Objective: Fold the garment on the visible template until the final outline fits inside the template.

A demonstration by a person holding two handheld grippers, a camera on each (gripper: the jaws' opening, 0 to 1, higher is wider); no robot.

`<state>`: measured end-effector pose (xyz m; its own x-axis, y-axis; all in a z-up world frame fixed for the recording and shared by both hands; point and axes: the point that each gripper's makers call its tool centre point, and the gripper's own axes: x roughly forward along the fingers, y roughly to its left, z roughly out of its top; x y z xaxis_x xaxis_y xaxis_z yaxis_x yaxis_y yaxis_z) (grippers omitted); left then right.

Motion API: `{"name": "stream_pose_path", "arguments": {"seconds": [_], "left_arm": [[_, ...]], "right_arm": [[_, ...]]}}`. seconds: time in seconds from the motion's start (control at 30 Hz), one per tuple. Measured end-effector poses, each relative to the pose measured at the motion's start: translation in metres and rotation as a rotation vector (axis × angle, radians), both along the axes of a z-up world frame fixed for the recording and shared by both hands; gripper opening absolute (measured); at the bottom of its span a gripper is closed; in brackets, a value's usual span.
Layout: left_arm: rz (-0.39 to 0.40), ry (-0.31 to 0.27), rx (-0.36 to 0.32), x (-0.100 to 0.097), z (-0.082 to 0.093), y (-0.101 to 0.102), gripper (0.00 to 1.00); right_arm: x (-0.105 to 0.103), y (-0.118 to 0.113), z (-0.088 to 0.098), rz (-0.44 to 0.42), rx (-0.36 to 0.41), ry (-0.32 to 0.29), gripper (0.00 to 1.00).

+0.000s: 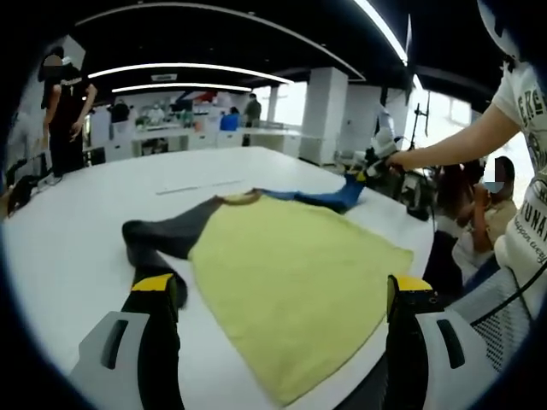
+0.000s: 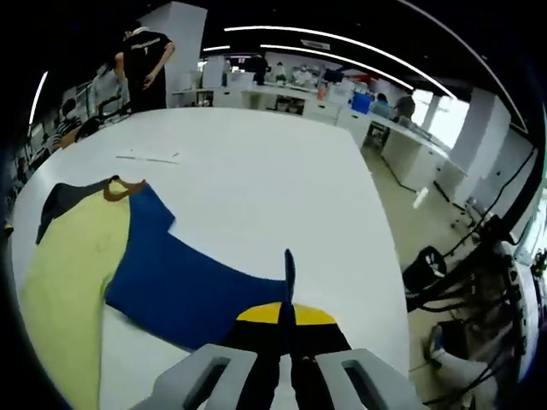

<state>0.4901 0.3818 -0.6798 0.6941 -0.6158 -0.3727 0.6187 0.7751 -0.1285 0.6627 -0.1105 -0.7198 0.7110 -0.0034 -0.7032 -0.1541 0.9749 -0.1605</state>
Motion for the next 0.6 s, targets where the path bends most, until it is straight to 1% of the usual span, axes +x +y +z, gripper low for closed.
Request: {"name": "stream_pose_path", "arguments": {"seconds": [0.23,0.43,0.53,0.6], "left_arm": [[-0.001,-0.004,0.004,0.000,0.000,0.001,0.99],[-0.001,-0.002,0.006,-0.001,-0.002,0.002,0.99],[0.000,-0.005,0.005,-0.001,0.000,0.001,0.99],[0.000,-0.007,0.007,-0.001,-0.001,0.001,0.99]], "right_arm": [[-0.011,-0.012,-0.003,-0.020,-0.018,0.016,0.00],[-0.022,-0.026,-0.008,-0.030,-0.068,0.033,0.00],[-0.028,-0.034,-0.012,-0.017,-0.120,0.041,0.00],[-0.030,-0.038,-0.014,-0.022,-0.124,0.043,0.00]]}}
